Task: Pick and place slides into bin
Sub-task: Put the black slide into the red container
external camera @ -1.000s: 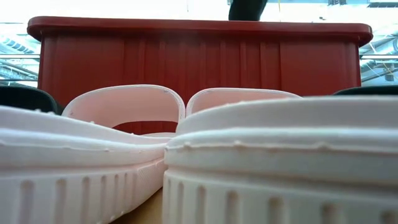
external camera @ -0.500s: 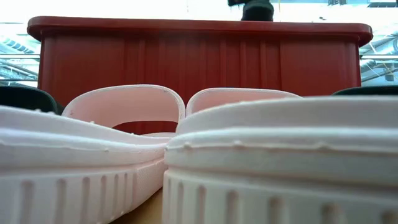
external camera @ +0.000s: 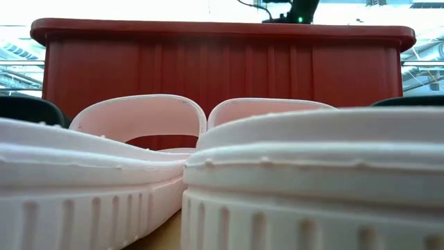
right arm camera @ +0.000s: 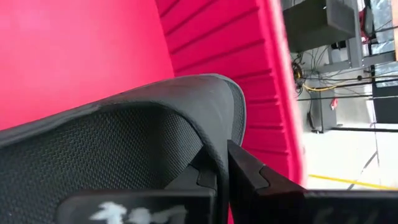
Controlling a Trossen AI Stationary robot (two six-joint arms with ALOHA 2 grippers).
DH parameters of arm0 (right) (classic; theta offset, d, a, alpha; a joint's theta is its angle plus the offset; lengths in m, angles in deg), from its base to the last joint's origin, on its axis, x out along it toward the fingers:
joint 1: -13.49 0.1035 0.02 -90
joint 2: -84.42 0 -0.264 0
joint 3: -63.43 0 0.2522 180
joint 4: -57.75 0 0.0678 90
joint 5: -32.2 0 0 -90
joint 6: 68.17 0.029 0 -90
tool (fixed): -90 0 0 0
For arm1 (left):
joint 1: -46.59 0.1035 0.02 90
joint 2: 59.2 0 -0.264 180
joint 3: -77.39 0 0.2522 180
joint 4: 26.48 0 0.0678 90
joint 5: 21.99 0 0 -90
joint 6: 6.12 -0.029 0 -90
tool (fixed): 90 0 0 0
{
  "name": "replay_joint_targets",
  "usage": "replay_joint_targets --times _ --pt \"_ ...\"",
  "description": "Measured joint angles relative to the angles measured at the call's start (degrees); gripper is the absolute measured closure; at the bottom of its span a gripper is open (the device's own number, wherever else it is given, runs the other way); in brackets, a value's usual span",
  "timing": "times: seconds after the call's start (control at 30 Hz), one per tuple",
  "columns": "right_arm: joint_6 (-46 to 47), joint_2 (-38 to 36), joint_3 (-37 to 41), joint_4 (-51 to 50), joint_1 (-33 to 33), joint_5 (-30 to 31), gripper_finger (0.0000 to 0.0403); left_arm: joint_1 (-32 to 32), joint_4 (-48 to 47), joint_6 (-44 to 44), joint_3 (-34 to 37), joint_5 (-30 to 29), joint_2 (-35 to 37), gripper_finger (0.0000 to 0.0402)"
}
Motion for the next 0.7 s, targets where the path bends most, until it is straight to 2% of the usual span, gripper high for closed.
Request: replay_joint_targets --times 0.1,0.23,0.37,0.53,0.7 --pt "-1.4 0.0 2.0 2.9 -0.5 0.0 0.0399 6.2 -3.1 4.2 0.0 5.5 -1.2 0.0188" --pt "-2.3 0.0 4.6 4.7 -1.6 0.1 0.0399 13.7 -4.0 9.0 0.0 16.0 -2.1 0.0188" --pt "-3.4 -0.1 8.7 8.2 -3.0 0.1 0.0399 18.6 -4.0 12.4 0.0 24.8 -3.0 0.0188" --pt "-5.7 0.0 14.6 14.2 -4.9 -1.3 0.0399 22.5 -3.6 15.2 0.0 30.1 -3.5 0.0188" --pt "-8.0 0.0 19.7 20.4 -6.6 -1.5 0.0399 24.7 -3.5 17.3 0.0 32.1 -3.5 0.0188"
